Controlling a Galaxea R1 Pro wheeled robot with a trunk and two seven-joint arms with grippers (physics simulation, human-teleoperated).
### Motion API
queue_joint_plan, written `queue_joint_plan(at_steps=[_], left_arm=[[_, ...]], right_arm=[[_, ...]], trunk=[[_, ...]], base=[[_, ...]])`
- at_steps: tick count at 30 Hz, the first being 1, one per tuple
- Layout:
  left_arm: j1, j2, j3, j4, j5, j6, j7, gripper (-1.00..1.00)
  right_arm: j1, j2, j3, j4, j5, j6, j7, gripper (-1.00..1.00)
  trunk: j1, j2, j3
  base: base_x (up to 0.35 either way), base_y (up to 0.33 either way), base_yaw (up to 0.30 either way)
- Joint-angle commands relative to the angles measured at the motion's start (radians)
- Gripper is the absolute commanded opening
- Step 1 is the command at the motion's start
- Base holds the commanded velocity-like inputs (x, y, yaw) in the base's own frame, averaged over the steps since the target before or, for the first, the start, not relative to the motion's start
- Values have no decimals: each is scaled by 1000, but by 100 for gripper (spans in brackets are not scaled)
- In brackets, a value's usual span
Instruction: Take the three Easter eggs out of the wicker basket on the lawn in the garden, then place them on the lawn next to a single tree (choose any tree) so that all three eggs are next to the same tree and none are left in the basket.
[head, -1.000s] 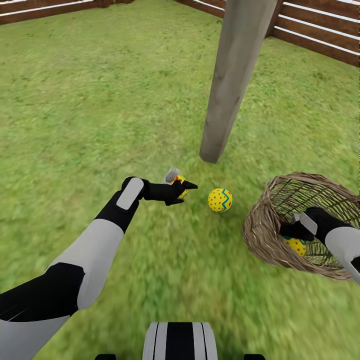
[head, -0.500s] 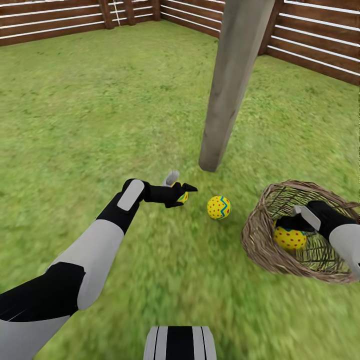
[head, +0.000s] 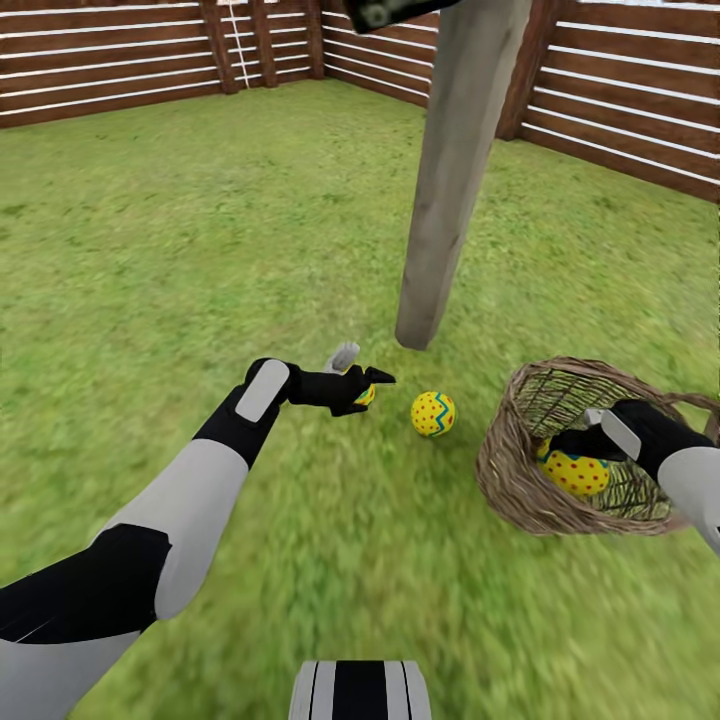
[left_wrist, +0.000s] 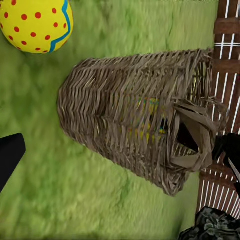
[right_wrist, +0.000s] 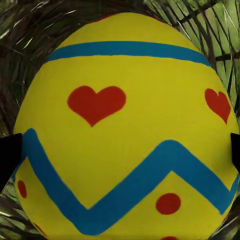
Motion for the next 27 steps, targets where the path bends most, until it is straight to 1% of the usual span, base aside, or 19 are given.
queue_joint_plan(at_steps=[1,3,5,6,9,11,13,16,20,22,24,25,27], left_arm=[[0,0,-1,5,0,2,1,100],[0,0,-1,26,-3,2,-1,100],[0,0,-1,34,-4,2,-2,100],[0,1,-1,36,-4,2,-2,100],[0,0,-1,39,-4,2,-1,100],[0,0,-1,40,-4,2,-1,100],[0,0,-1,40,-3,2,-2,100],[0,0,-1,40,-3,2,-2,100],[0,0,-1,42,-2,2,-2,100],[0,0,-1,43,-2,2,-2,100],[0,1,-1,43,-2,2,-2,100],[0,0,-1,45,-1,2,-2,100],[0,0,-1,75,-3,1,-1,100]], right_arm=[[0,-1,5,-6,-1,4,1,-100],[0,-1,4,-42,-1,6,-1,-100],[0,-12,4,-87,-1,11,-2,-100],[0,-23,4,-113,-1,14,-3,-100],[0,-48,3,-145,-1,15,-8,-100],[-1,-67,-1,-168,-1,15,-29,-100],[-2,-82,-32,-195,-1,16,-55,-100],[-1,-87,-65,-203,-1,23,-66,-100],[-1,-87,-76,-209,-2,28,-69,-100],[-2,-87,-78,-244,-3,28,-70,-100],[-1,-88,-79,-314,-2,29,-75,-100],[-1,-87,-86,-341,-2,28,-93,-100],[0,-85,-107,-380,-4,26,-148,-100]], trunk=[[-1,0,3],[-1,1,11],[-2,1,19],[-3,1,23],[-4,2,34],[-5,2,42],[-6,3,50],[-7,4,61],[-9,4,77],[-9,4,77],[-9,4,77],[-9,4,77],[-9,4,77]], base=[[-6,0,0],[-3,0,0],[0,0,0],[0,0,0],[0,0,0],[0,0,0],[-85,0,0],[-259,0,0],[-325,0,0],[-204,0,0],[-67,0,0],[-27,0,0],[-11,0,0]])
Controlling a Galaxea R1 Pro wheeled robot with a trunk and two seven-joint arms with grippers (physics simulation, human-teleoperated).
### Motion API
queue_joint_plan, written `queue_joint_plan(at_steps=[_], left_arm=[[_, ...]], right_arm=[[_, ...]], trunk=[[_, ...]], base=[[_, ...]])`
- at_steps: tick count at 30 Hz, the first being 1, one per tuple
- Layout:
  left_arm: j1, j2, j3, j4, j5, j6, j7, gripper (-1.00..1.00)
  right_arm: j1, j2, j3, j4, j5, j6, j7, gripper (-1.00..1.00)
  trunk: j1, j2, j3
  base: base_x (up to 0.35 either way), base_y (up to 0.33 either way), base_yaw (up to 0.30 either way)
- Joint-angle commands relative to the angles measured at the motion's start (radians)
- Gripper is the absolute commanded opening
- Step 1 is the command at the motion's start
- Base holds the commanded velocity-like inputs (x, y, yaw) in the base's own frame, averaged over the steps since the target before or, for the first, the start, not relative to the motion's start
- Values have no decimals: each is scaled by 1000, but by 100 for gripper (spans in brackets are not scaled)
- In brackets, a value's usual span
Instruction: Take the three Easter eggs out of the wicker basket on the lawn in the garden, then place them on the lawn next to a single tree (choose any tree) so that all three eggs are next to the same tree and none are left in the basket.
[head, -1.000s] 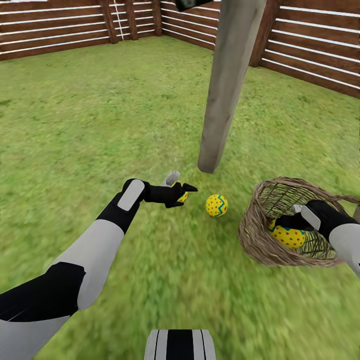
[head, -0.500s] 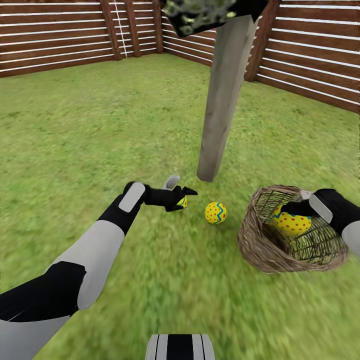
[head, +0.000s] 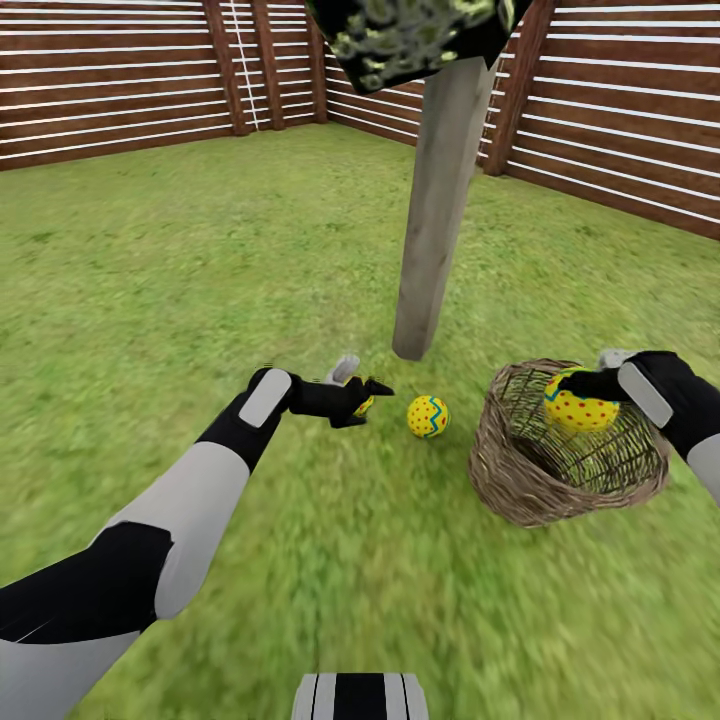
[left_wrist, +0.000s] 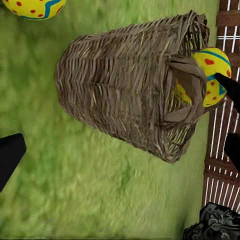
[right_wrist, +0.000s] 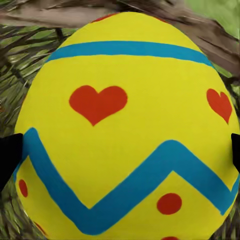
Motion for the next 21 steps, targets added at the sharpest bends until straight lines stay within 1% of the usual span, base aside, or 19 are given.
queue_joint_plan(at_steps=[1,2,3,4,5,7,8,9,10,11,12,14,15,16,18,21], left_arm=[[-1,0,-1,21,0,1,3,100],[-1,0,-1,30,-1,0,4,100],[-1,1,-1,40,-3,0,5,100],[-1,3,-1,43,-4,0,6,100],[-1,8,-1,46,-4,0,6,100],[-1,16,-1,48,-5,0,6,100],[-1,19,-1,49,-7,0,4,100],[-1,21,-1,48,-7,0,4,100],[-1,22,-1,47,-8,0,3,100],[-1,22,-1,45,-8,0,3,100],[-1,23,-1,44,-8,0,3,100],[-1,25,-2,42,-8,0,2,100],[-1,27,-2,42,-8,0,2,100],[-1,29,-2,42,-8,0,2,100],[-1,30,-3,42,-8,0,1,100],[-1,30,-3,42,-6,0,0,100]], right_arm=[[-1,-2,-17,-47,-11,2,-46,-100],[-1,-2,-42,-81,-11,2,-70,-100],[-1,-1,-88,-131,-12,2,-107,-100],[-1,-2,-121,-167,-12,4,-132,-100],[-1,-1,-162,-229,-12,12,-168,-100],[-1,0,-198,-328,-12,52,-207,-100],[-1,2,-215,-413,-14,88,-227,-100],[-1,16,-222,-481,-17,109,-238,-100],[-1,40,-224,-511,-18,119,-242,-100],[-1,94,-227,-540,-19,132,-247,-100],[-1,132,-228,-554,-20,148,-248,-100],[10,234,-228,-572,-20,217,-250,-100],[23,266,-228,-575,-20,231,-250,-100],[42,306,-229,-576,-18,245,-250,-100],[61,340,-228,-574,-18,256,-249,-100],[91,367,-226,-564,-18,258,-247,-100]], trunk=[[0,0,-1],[0,0,-1],[0,0,-1],[0,0,-1],[0,0,-1],[0,0,-1],[0,0,-1],[0,0,-1],[0,0,-1],[0,0,-1],[0,0,-1],[0,0,-1],[0,0,-1],[0,0,-1],[0,0,-1],[0,0,-1]], base=[[-4,0,0],[-3,0,0],[-1,0,0],[0,0,0],[0,0,0],[0,0,0],[0,0,0],[0,6,0],[0,59,0],[0,176,0],[-5,226,0],[-45,281,0],[-62,301,0],[-69,308,0],[-72,312,0],[-75,315,0]])
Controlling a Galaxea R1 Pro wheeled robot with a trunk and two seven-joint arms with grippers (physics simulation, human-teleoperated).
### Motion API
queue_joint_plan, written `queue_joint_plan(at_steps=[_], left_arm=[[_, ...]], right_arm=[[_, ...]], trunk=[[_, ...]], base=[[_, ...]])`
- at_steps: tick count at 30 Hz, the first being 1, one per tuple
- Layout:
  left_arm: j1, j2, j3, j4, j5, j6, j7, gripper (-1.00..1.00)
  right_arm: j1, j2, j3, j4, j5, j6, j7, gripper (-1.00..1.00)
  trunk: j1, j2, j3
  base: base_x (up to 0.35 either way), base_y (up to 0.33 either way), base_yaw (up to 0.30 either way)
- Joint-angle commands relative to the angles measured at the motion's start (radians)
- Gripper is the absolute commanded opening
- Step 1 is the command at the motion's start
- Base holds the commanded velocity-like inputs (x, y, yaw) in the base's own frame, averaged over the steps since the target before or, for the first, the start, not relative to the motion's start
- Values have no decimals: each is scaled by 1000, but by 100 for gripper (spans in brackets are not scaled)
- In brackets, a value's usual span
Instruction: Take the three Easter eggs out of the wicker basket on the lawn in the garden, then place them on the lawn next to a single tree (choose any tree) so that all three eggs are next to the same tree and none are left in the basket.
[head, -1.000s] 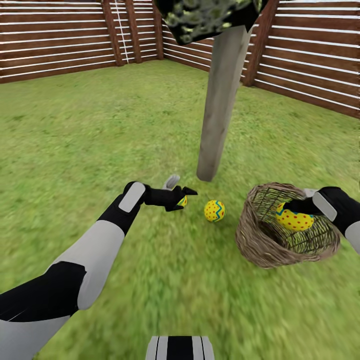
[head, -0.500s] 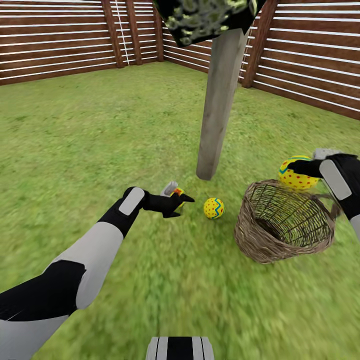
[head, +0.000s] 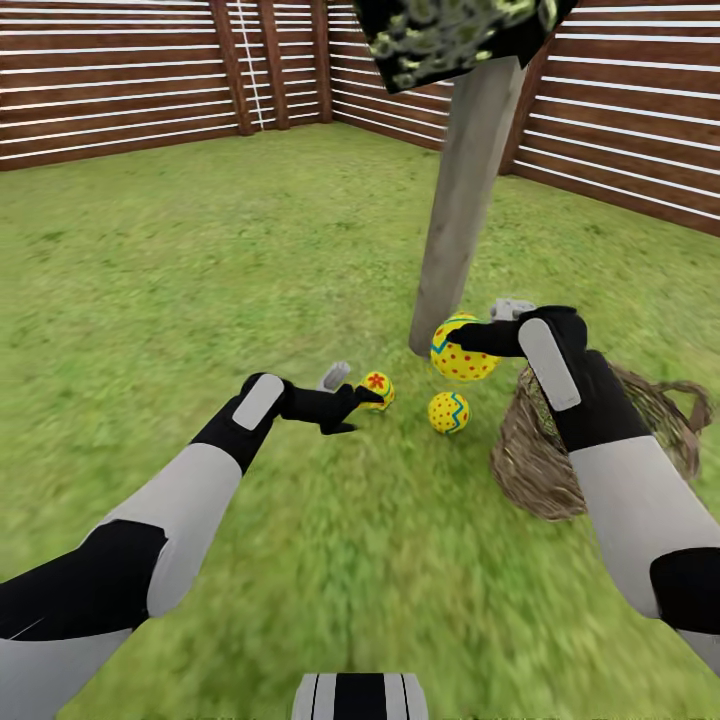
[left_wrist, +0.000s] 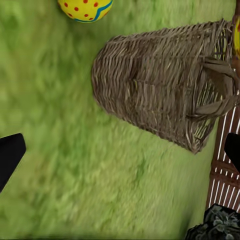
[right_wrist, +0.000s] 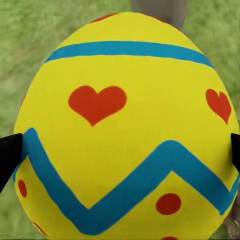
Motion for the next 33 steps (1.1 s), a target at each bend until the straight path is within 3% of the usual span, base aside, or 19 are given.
queue_joint_plan(at_steps=[1,3,5,6,9,15,17,19,22,24,25,26,27,30,33], left_arm=[[0,1,-2,-1,3,1,0,100],[0,4,-2,-1,3,1,-3,100],[0,12,-2,-1,4,1,-16,100],[0,15,-2,-3,4,1,-38,100],[0,41,-2,-17,3,1,-105,100],[2,89,-2,-24,3,1,-210,100],[3,91,-3,-23,4,1,-219,100],[3,84,-27,-22,6,4,-226,100],[6,58,-150,-17,11,6,-262,100],[9,50,-209,-14,14,5,-341,100],[19,48,-233,0,13,2,-395,100],[28,47,-246,18,11,-1,-424,100],[36,47,-260,50,9,-15,-453,100],[48,47,-301,121,7,-86,-486,100],[51,47,-359,144,7,-114,-497,100]], right_arm=[[14,13,6,1,-7,4,-10,-100],[35,24,18,2,-7,4,-9,-100],[70,31,56,4,-7,0,-8,-100],[98,33,82,6,-7,-5,-8,-100],[144,35,113,50,-8,-35,-7,-100],[276,27,117,94,-7,-130,14,-100],[292,24,118,95,-3,-137,17,-100],[334,22,119,97,2,-165,18,-100],[419,22,144,129,37,-402,20,-100],[443,26,260,196,160,-631,16,-100],[449,35,345,283,245,-791,13,-100],[451,48,385,348,292,-897,10,-100],[453,77,417,439,336,-1035,8,-100],[455,121,444,611,375,-1222,6,-100],[455,131,449,654,381,-1259,6,-100]], trunk=[[0,0,-1],[0,0,-1],[0,0,-1],[0,0,-1],[0,0,-1],[0,0,-1],[0,0,-1],[0,0,-1],[0,0,-1],[0,0,-1],[0,0,-1],[0,0,-1],[0,0,-1],[0,0,-1],[0,0,-1]], base=[[-88,315,0],[-98,315,0],[-118,315,0],[-129,315,0],[-112,300,0],[-18,71,0],[-1,6,0],[0,2,0],[0,0,0],[0,0,0],[0,0,0],[0,0,0],[0,0,0],[0,0,0],[0,0,0]])
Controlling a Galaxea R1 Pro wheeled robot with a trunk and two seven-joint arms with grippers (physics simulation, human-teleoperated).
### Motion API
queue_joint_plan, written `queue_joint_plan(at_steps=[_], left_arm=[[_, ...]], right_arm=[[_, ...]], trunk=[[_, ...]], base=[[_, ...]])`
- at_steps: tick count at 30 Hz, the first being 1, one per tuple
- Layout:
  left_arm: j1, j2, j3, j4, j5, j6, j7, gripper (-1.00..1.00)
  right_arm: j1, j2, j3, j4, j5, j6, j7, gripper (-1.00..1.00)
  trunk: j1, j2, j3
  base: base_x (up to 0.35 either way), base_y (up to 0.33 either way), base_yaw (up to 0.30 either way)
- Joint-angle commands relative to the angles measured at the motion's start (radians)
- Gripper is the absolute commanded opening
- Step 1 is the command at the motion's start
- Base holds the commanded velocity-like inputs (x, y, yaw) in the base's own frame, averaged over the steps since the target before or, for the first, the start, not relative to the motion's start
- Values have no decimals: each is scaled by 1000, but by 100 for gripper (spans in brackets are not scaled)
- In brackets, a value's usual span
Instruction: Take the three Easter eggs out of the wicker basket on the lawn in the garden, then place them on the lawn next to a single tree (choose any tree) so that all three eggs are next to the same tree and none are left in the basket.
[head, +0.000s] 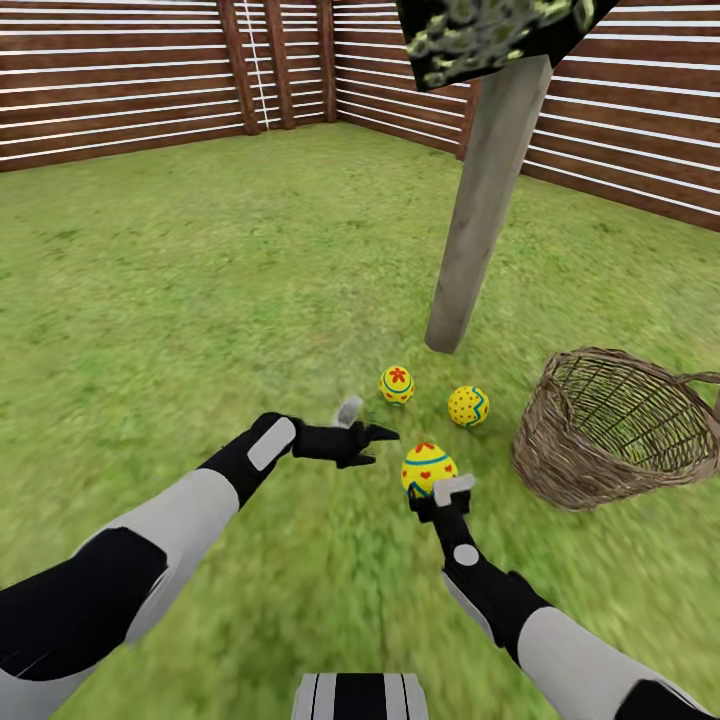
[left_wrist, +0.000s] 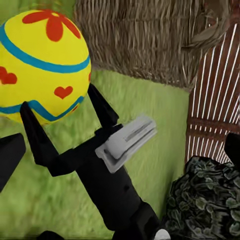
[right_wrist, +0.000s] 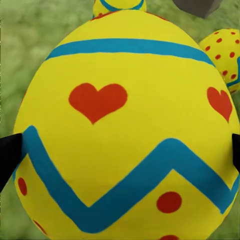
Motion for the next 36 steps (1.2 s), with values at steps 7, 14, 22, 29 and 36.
queue_joint_plan(at_steps=[7,14,22,29,36], left_arm=[[39,-4,-85,73,-15,-92,-74,100],[50,-28,-169,324,-52,-341,-226,100],[112,-38,-169,385,-87,-519,-294,100],[117,-38,-169,386,-113,-539,-301,100],[134,-29,-170,386,-119,-542,-435,100]], right_arm=[[-1,30,-129,-2,-26,-36,-87,-100],[-1,56,-240,-17,-13,-75,-96,-100],[-1,89,-215,-12,101,-76,-102,-100],[-1,93,-215,20,104,-77,-102,-100],[-1,93,-214,22,104,-77,-102,-100]], trunk=[[0,0,-1],[0,0,-1],[0,0,-1],[0,0,-1],[0,0,-1]], base=[[0,0,0],[0,0,0],[0,0,0],[1,0,0],[242,23,0]])
